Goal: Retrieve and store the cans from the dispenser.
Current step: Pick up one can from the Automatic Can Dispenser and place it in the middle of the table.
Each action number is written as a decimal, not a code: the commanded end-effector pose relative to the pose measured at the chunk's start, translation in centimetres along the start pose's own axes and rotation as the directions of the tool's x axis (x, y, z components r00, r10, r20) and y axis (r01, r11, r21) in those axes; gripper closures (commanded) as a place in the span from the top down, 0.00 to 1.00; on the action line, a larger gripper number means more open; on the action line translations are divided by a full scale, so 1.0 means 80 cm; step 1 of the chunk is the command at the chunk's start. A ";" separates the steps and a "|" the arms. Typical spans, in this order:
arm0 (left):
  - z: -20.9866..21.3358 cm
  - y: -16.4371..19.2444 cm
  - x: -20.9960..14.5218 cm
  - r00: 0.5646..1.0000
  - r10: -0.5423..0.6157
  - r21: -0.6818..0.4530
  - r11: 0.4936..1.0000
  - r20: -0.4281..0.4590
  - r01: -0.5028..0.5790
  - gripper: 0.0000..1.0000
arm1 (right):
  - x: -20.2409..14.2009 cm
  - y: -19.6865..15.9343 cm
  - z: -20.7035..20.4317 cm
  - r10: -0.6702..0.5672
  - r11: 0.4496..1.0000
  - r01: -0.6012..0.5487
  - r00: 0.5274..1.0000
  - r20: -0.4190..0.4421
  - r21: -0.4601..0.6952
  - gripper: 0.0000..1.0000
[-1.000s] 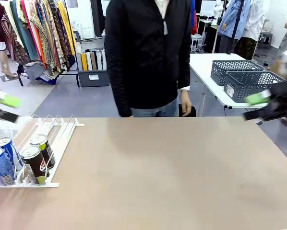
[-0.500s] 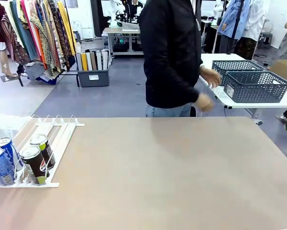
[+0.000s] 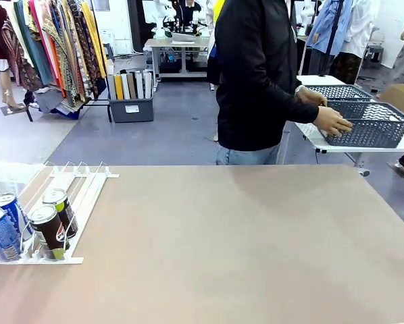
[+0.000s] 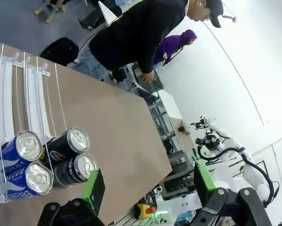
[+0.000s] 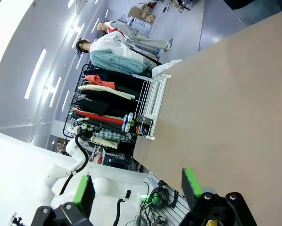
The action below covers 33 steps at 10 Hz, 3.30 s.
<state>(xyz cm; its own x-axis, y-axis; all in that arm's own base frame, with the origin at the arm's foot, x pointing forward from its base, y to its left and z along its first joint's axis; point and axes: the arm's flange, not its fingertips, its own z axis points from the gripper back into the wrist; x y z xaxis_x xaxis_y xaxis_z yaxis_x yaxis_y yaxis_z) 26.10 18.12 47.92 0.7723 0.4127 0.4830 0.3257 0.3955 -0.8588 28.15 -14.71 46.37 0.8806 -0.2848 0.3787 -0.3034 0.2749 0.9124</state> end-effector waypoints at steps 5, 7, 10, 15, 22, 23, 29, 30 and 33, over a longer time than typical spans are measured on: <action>-0.081 -0.089 0.005 0.770 -0.095 0.592 0.583 -0.631 0.557 1.00 | 0.004 0.004 -0.002 0.005 1.000 -0.005 1.000 0.017 0.020 1.00; -0.121 -0.084 0.006 0.657 0.016 0.618 0.359 -0.754 0.700 1.00 | 0.004 0.004 -0.002 0.005 1.000 -0.005 1.000 0.017 0.020 1.00; -0.134 -0.095 0.006 0.769 -0.076 0.650 0.487 -0.634 0.583 1.00 | 0.004 0.004 -0.002 0.005 1.000 -0.005 1.000 0.017 0.020 1.00; -0.175 -0.048 0.013 0.770 0.067 0.706 0.455 -0.635 0.543 1.00 | 0.004 0.004 -0.002 0.005 1.000 -0.005 1.000 0.017 0.020 1.00; -0.211 0.024 0.009 0.746 0.216 0.725 0.507 -0.630 0.466 1.00 | 0.004 0.004 -0.002 0.005 1.000 -0.005 1.000 0.017 0.020 1.00; -0.216 0.034 0.009 0.744 0.227 0.729 0.504 -0.628 0.463 1.00 | 0.004 0.004 -0.002 0.005 1.000 -0.005 1.000 0.017 0.020 1.00; -0.227 0.072 0.014 0.764 0.260 0.763 0.488 -0.591 0.424 1.00 | 0.004 0.004 -0.002 0.005 1.000 -0.005 1.000 0.017 0.020 1.00; -0.227 0.071 0.013 0.766 0.266 0.770 0.478 -0.585 0.422 1.00 | 0.004 0.004 -0.002 0.005 1.000 -0.005 1.000 0.017 0.020 1.00; -0.224 0.072 0.015 0.773 0.270 0.776 0.480 -0.575 0.410 0.08 | 0.004 0.004 -0.002 0.005 1.000 -0.005 1.000 0.017 0.020 1.00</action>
<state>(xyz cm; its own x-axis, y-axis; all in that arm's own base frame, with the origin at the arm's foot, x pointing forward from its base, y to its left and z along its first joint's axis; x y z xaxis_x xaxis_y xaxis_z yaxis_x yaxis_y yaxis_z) 38.42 6.06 40.29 0.9964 -0.0758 0.0378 0.0784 0.9942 -0.0737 28.11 -14.66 46.33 0.8836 -0.2828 0.3731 -0.2980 0.2748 0.9141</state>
